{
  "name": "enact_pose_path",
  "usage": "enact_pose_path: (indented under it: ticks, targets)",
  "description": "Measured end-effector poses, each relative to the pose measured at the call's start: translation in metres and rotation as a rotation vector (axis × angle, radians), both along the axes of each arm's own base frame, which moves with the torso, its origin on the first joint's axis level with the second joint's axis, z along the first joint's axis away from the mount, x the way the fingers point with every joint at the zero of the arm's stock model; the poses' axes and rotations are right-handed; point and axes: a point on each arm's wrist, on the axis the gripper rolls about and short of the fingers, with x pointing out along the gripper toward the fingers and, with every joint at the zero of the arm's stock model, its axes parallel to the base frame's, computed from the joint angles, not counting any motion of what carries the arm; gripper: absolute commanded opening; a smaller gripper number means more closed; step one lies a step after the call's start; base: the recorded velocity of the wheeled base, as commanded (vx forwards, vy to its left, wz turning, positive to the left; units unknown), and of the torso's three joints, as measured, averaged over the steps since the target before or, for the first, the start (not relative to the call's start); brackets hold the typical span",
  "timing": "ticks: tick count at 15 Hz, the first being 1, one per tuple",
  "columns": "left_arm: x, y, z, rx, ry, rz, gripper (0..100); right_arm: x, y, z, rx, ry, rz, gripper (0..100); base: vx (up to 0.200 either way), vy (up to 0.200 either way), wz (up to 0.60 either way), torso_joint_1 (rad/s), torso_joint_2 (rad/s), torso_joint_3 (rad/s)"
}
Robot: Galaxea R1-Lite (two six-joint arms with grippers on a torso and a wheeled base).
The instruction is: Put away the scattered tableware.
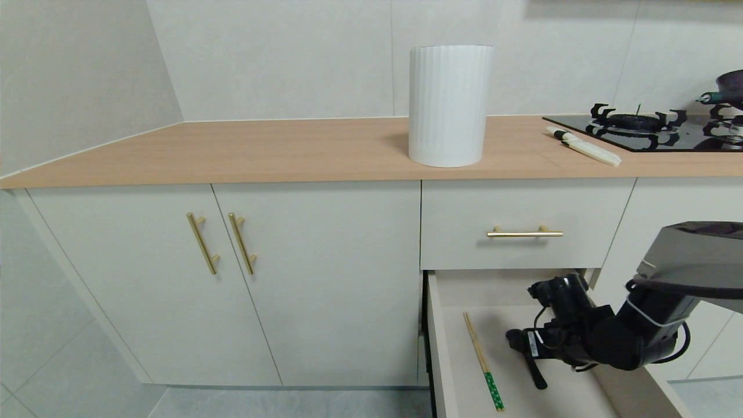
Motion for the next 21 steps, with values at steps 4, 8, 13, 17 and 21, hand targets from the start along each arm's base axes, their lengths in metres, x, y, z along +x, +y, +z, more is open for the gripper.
enact_pose_path:
  ticks: [4, 8, 13, 17, 21]
  targets:
    - [0.000, 0.000, 0.000, 0.000, 0.000, 0.000, 100, -0.024, -0.004, 0.052, 0.032, -0.082, 0.018, 100, 0.000, 0.000, 0.00, 0.000, 0.00, 0.000]
    - [0.000, 0.000, 0.000, 0.000, 0.000, 0.000, 100, -0.056, 0.003, 0.096, 0.086, -0.110, 0.102, 100, 0.000, 0.000, 0.00, 0.000, 0.00, 0.000]
    - [0.000, 0.000, 0.000, -0.001, 0.000, 0.000, 100, -0.085, 0.007, 0.129, 0.107, -0.159, 0.167, 100, 0.000, 0.000, 0.00, 0.000, 0.00, 0.000]
    - [0.000, 0.000, 0.000, -0.001, 0.000, 0.000, 100, -0.108, 0.009, 0.146, 0.112, -0.141, 0.255, 100, -0.100, 0.000, 0.00, 0.004, 0.00, 0.001]
    - [0.000, 0.000, 0.000, -0.001, 0.000, 0.000, 100, -0.119, 0.010, 0.157, 0.113, -0.162, 0.291, 100, -0.200, 0.000, 0.00, 0.002, 0.00, 0.002]
